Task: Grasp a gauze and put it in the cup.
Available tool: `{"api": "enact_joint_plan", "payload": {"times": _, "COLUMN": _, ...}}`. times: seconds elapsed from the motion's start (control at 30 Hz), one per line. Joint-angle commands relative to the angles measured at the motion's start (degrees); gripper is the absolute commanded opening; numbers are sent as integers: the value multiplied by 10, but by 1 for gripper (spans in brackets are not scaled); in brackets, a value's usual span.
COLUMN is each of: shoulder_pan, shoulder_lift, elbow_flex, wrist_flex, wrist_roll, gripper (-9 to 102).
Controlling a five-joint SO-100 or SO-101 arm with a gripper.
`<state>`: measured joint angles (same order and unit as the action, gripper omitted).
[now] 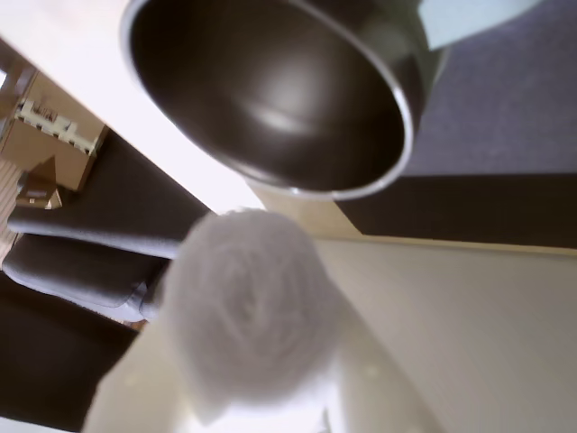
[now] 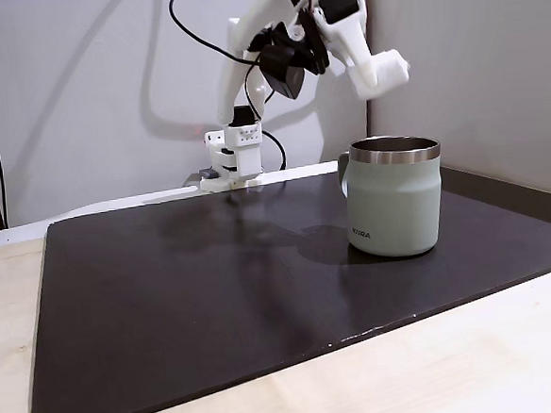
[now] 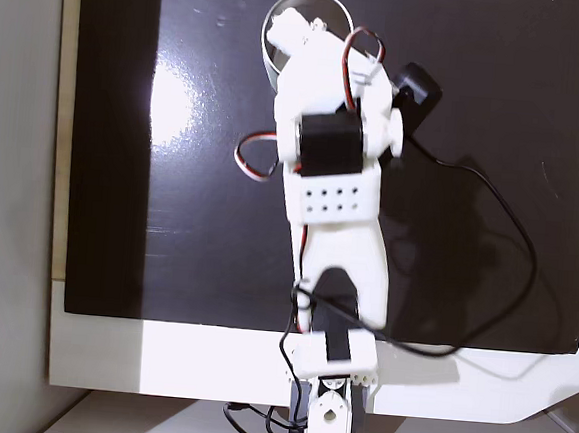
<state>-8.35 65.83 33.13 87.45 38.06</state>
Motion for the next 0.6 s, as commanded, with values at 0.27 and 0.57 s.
{"api": "enact_joint_plan", "payload": {"times": 0.27, "shoulder_pan": -8, "shoulder_lift": -63, "elbow_flex": -118, "wrist_flex": 25, "wrist_roll": 1, "gripper": 0}}
{"api": "enact_joint_plan", "payload": {"times": 0.57, "shoulder_pan": -17, "shoulder_lift": -81, "elbow_flex": -120, "wrist_flex": 36, "wrist_roll": -28, "gripper": 26}}
